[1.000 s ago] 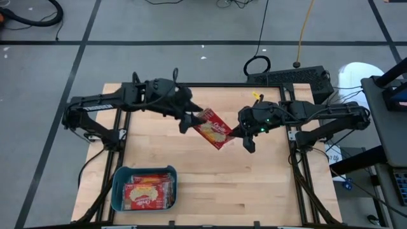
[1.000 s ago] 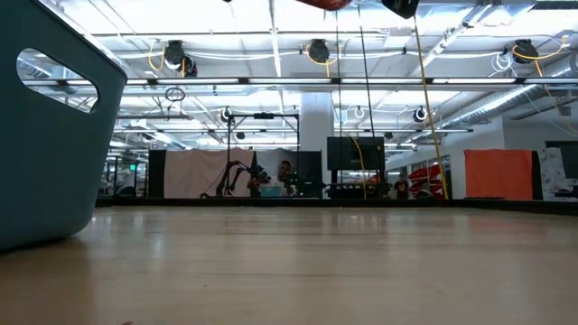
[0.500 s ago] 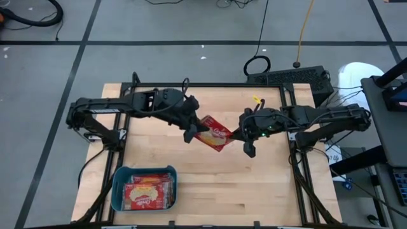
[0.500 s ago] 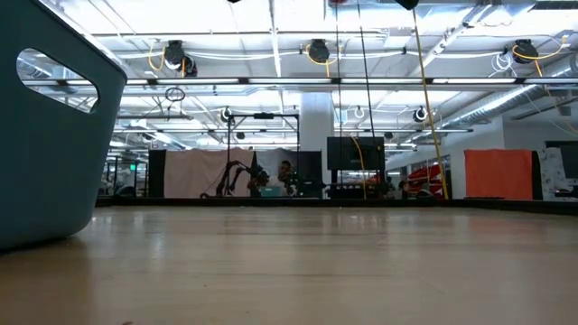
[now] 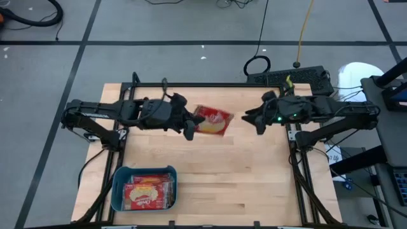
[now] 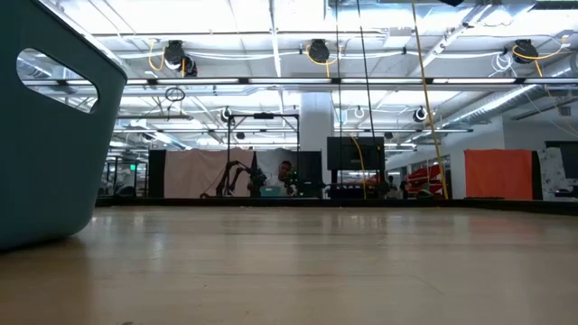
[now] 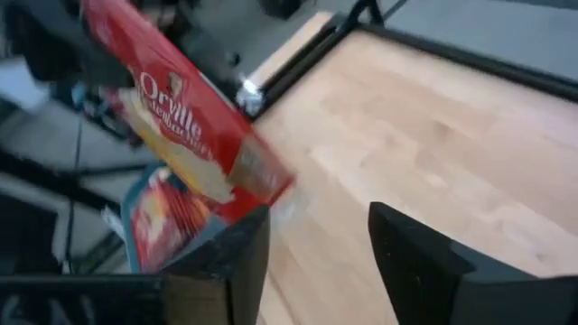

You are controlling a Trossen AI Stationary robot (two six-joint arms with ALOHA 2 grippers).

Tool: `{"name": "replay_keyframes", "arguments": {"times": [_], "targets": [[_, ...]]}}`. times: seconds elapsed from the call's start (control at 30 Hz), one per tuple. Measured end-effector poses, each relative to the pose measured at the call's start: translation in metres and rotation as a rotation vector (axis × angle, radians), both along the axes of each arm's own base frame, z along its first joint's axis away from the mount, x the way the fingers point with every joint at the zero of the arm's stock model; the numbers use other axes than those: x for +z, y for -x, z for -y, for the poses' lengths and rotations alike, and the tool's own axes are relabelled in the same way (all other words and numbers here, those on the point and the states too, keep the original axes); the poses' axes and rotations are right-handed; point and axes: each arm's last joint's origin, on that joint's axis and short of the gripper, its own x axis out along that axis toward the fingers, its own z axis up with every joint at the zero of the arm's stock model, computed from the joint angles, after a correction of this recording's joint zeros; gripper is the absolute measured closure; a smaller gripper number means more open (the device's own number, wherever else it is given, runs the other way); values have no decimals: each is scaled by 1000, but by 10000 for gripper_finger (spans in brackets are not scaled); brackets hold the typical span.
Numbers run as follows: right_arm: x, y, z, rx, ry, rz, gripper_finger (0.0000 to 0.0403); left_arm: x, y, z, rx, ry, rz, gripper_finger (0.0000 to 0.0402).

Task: Sort popcorn bags into baskets
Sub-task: Put the popcorn sachet into the bin

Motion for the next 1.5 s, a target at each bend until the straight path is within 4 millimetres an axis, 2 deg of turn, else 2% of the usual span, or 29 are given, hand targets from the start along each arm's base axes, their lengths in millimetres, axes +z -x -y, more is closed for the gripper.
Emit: {"name": "replay_keyframes", "arguments": {"times": [0.17,0.27,0.37,0.53,0.63,0.77,0.87,1.07,1.17,1.23,1.43,1.5], "targets": [[7,1,-1,-3,-35,78,212,14,0,12,261,-65,167,381],[7,-7,-4,26,-37,151,211,22,-4,16,363,-97,267,381],[6,-18,-9,64,-40,297,211,28,-11,18,422,-122,351,381],[-4,-32,-12,70,-110,628,210,32,-25,20,442,-141,463,379],[-20,-35,-7,54,-178,801,205,30,-34,24,437,-155,497,374],[-45,-34,-1,32,-245,920,191,27,-43,27,427,-146,544,378],[-55,-31,2,7,-252,977,182,24,-50,29,400,-122,584,381],[-48,-25,5,-14,-143,1086,184,10,-68,33,389,-114,599,374],[-47,-25,8,-11,-127,1103,205,6,-74,34,389,-98,629,378],[-47,-25,9,-15,-123,1103,233,5,-75,34,389,-104,635,379],[-47,-25,8,-12,-123,1105,366,5,-76,29,393,-131,617,360],[-46,-25,8,-12,-117,1107,388,5,-76,29,365,-140,609,350]]}}
